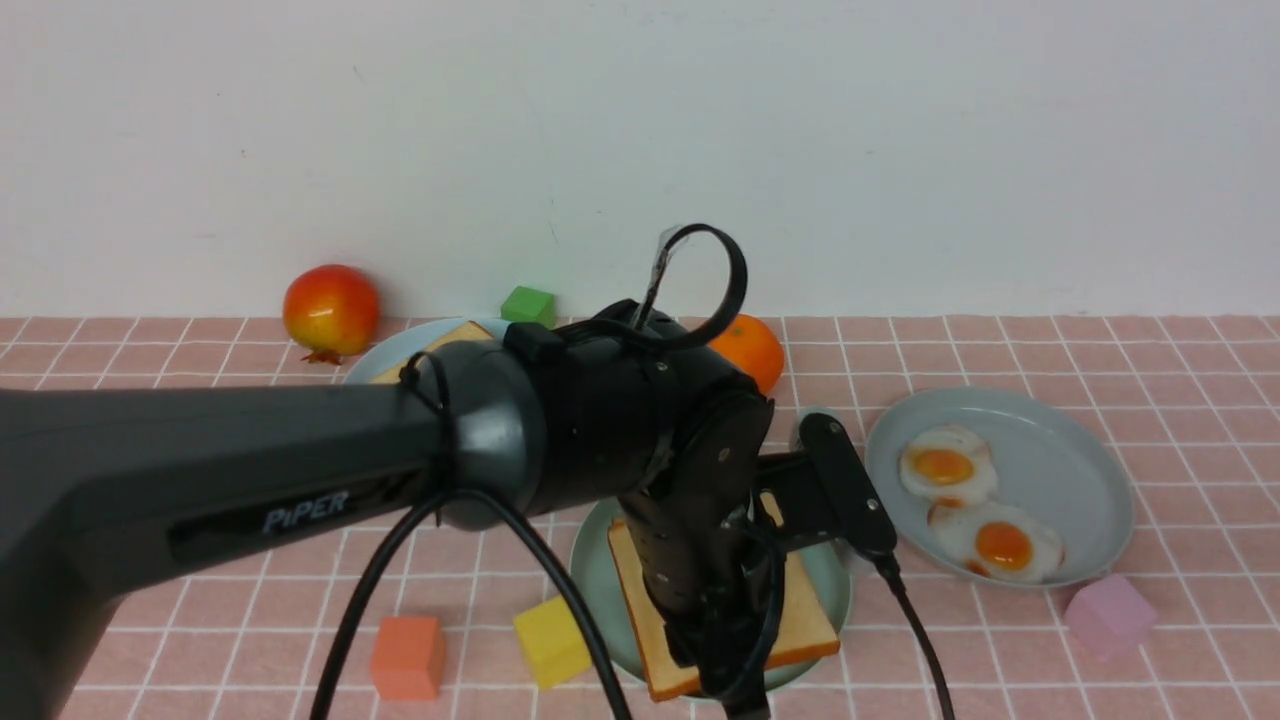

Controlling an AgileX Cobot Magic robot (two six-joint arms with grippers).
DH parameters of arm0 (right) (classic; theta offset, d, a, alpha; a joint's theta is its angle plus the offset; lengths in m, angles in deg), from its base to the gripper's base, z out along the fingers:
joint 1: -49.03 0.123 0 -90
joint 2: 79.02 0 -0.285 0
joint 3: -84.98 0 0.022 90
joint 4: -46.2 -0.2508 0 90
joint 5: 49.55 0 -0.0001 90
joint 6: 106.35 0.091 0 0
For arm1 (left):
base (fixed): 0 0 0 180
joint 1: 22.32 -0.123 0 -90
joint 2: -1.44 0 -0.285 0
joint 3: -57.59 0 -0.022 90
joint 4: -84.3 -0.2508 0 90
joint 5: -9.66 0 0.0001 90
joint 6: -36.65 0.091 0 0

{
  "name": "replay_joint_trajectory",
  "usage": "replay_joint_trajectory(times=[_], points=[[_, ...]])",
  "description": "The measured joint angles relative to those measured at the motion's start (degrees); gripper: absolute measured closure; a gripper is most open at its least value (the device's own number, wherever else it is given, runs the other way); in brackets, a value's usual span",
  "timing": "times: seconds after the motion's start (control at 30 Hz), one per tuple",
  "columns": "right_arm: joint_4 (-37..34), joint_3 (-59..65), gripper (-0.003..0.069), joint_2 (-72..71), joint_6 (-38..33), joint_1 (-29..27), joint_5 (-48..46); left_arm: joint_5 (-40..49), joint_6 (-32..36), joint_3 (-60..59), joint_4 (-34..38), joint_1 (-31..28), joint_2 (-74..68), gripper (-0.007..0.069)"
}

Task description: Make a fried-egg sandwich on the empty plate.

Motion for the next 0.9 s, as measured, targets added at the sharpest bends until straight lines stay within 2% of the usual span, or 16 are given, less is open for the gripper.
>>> replay_joint_trajectory(times=[0.1, 0.2, 0.3, 0.37, 0.5, 0.63, 0.73, 0.9], points=[[0.0, 0.0, 0.0648, 0.0, 0.0, 0.0, 0.0, 0.0, 0.0, 0.0, 0.1, 0.0, 1.3, 0.0346], [0.0, 0.0, 0.0648, 0.0, 0.0, 0.0, -0.1, 0.1, -1.9, 0.0, 1.9, 0.0, 6.0, 0.0405], [0.0, 0.0, 0.0648, 0.0, -0.1, 0.0, -0.1, -0.2, -5.2, 0.0, 4.6, 0.0, 11.8, 0.0508], [0.0, 0.0, 0.0648, 0.0, -0.1, 0.0, -0.1, -0.3, -7.3, 0.0, 6.1, 0.0, 17.9, 0.0606], [2.7, 0.0, 0.0648, -0.1, 0.1, 0.0, 0.0, -2.2, -9.6, -2.9, 8.4, 0.0, 29.8, 0.0612], [3.6, 0.0, 0.0648, -0.1, 0.2, 0.0, -2.2, -6.1, -11.7, -11.4, 10.9, 0.0, 42.1, 0.0612], [3.6, 0.0, 0.0648, -0.3, 0.2, 0.0, -3.6, -10.5, -12.5, -19.8, 12.9, 0.0, 51.0, 0.0612], [3.6, 0.0, 0.0649, -3.0, 1.4, 0.0, -4.4, -23.3, -14.6, -42.1, 17.1, 0.0, 74.7, 0.0612]])
